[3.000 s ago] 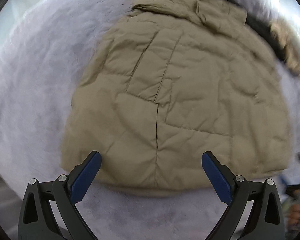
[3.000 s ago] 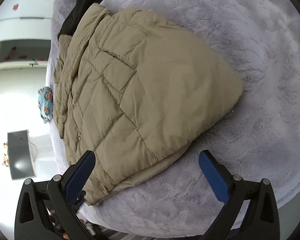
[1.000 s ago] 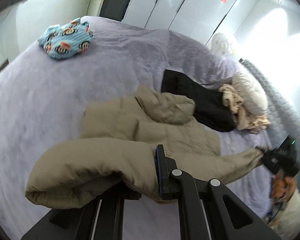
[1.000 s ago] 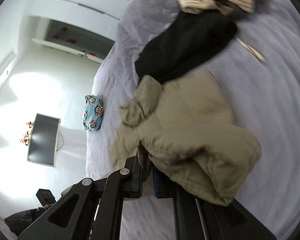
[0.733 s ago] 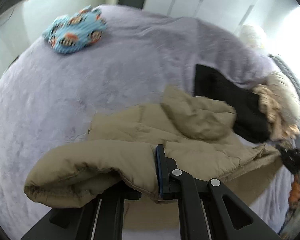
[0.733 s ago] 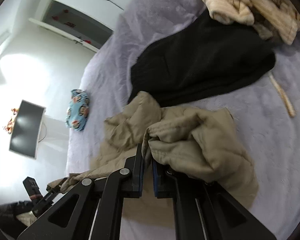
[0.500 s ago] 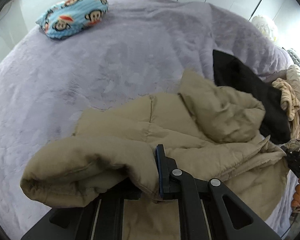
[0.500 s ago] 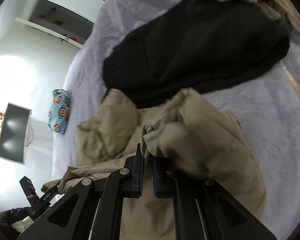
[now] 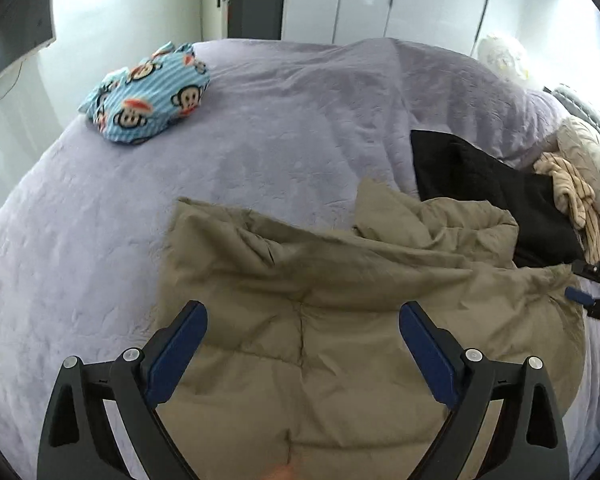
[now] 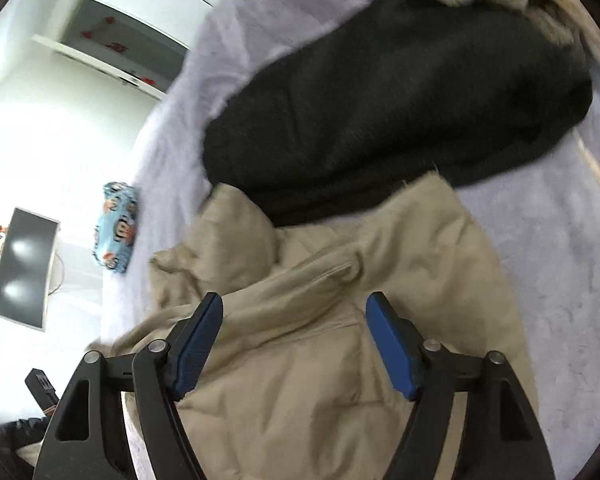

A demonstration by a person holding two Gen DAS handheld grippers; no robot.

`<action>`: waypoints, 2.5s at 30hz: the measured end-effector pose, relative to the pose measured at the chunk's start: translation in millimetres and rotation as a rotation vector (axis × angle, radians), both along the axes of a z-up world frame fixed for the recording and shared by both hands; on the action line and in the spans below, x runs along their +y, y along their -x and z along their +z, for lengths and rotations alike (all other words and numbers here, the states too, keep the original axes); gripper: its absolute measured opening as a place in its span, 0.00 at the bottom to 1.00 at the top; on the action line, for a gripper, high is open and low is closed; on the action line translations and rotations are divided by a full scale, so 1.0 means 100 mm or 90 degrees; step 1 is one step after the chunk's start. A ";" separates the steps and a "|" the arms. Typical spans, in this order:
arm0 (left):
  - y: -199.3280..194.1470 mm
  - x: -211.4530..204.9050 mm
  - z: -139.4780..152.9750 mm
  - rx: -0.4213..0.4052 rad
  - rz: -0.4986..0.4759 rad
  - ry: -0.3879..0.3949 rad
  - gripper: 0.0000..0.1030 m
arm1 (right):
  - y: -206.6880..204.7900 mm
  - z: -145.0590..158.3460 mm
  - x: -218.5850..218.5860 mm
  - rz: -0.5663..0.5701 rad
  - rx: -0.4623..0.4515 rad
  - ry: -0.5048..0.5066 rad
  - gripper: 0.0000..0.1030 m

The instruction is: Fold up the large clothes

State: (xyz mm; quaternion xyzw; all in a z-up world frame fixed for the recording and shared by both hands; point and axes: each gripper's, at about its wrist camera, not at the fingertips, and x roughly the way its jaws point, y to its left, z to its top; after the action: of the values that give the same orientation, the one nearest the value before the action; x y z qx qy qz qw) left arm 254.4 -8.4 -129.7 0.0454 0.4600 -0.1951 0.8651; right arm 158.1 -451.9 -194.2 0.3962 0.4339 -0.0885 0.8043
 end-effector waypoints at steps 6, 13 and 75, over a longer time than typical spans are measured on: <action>0.04 -0.51 -0.25 0.001 -0.091 -0.047 0.61 | -0.09 0.08 0.51 0.154 0.027 0.077 0.29; -0.47 -0.59 -0.88 0.016 0.030 -0.037 0.61 | -0.35 -0.55 0.45 0.148 0.084 0.177 0.17; 1.05 1.10 -1.20 0.305 0.180 0.310 0.86 | 2.02 -0.73 0.57 -0.138 0.033 -0.198 0.95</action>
State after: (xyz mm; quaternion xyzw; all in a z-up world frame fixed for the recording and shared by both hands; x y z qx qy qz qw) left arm 149.9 101.6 -249.4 -0.2728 0.5915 -0.1822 0.7365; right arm -43.5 -394.6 -267.6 0.5575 0.4175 -0.1167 0.7080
